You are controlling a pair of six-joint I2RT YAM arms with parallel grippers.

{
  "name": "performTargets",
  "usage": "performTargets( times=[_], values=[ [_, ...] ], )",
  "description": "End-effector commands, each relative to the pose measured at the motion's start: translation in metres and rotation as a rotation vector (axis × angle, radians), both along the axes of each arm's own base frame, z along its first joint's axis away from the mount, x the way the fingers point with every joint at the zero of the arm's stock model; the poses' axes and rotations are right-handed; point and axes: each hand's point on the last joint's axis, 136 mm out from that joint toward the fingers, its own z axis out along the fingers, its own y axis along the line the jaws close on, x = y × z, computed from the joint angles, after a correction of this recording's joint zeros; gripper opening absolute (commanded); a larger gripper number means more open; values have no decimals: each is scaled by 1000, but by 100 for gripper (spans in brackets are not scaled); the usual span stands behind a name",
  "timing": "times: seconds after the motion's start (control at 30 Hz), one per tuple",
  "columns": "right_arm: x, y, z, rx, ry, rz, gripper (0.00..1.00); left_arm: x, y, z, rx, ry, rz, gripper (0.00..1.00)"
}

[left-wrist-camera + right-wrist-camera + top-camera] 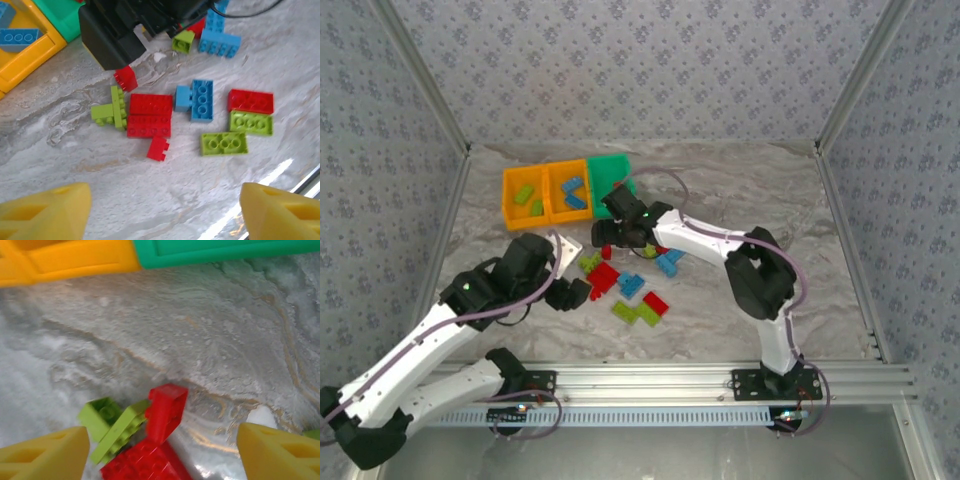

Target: Sort the legos into containers by color

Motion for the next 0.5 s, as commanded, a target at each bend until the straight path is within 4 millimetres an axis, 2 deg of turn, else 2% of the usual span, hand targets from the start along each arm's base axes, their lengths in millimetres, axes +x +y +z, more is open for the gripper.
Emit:
performTargets(
  times=[0.0,0.1,0.17,0.33,0.47],
  values=[
    [6,-2,-20,-50,69,-60,75,-1,2,3,18,-25,-23,89],
    [6,12,-34,-38,103,-45,71,5,10,-1,58,-42,18,98],
    [6,17,-41,-45,108,-43,69,6,12,-1,67,-41,30,99],
    [5,16,-61,-61,145,-71,59,6,13,-2,62,-46,40,99],
    [5,7,-68,-50,168,-104,51,6,13,-3,68,-42,43,99]
  ],
)
